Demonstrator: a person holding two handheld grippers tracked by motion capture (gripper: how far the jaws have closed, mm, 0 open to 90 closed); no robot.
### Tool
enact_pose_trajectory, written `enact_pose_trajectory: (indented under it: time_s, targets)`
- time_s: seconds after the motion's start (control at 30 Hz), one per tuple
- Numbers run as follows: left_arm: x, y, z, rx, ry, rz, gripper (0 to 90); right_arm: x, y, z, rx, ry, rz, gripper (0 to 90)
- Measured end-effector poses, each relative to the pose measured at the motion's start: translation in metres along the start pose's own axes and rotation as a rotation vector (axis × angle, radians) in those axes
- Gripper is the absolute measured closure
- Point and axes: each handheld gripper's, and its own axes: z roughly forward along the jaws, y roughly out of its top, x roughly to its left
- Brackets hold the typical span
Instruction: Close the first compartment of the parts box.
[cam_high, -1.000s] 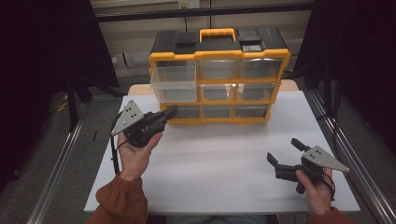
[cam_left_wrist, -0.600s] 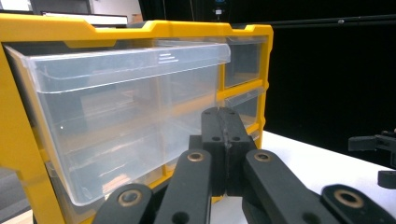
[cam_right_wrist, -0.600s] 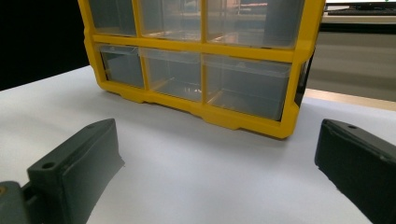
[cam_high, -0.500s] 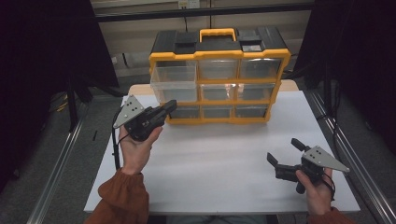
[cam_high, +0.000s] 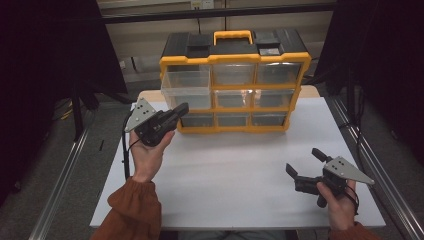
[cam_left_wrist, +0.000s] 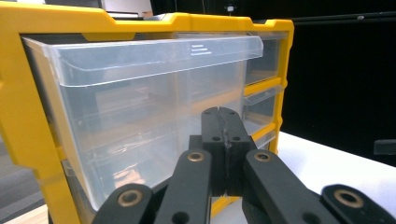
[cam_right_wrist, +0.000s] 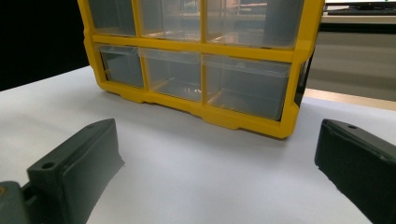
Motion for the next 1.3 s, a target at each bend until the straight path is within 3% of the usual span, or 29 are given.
enact_pose_trajectory:
  time_s: [0.23, 0.33, 0.93, 1.3]
  targets:
    - [0.002, -0.001, 0.007, -0.01, 0.016, -0.021, 90.0, 0.0, 0.0, 0.0, -0.001, 0.0, -0.002, 0.0]
    - [0.005, 0.0, 0.008, 0.004, 0.018, -0.007, 90.0, 0.0, 0.0, 0.0, -0.001, 0.001, 0.0, 0.0]
    - [0.006, -0.002, 0.015, -0.01, 0.033, -0.027, 90.0, 0.0, 0.0, 0.0, 0.0, 0.003, -0.003, 0.0]
    - [0.008, -0.002, 0.017, -0.007, 0.036, -0.017, 90.0, 0.0, 0.0, 0.001, -0.003, 0.003, -0.004, 0.0]
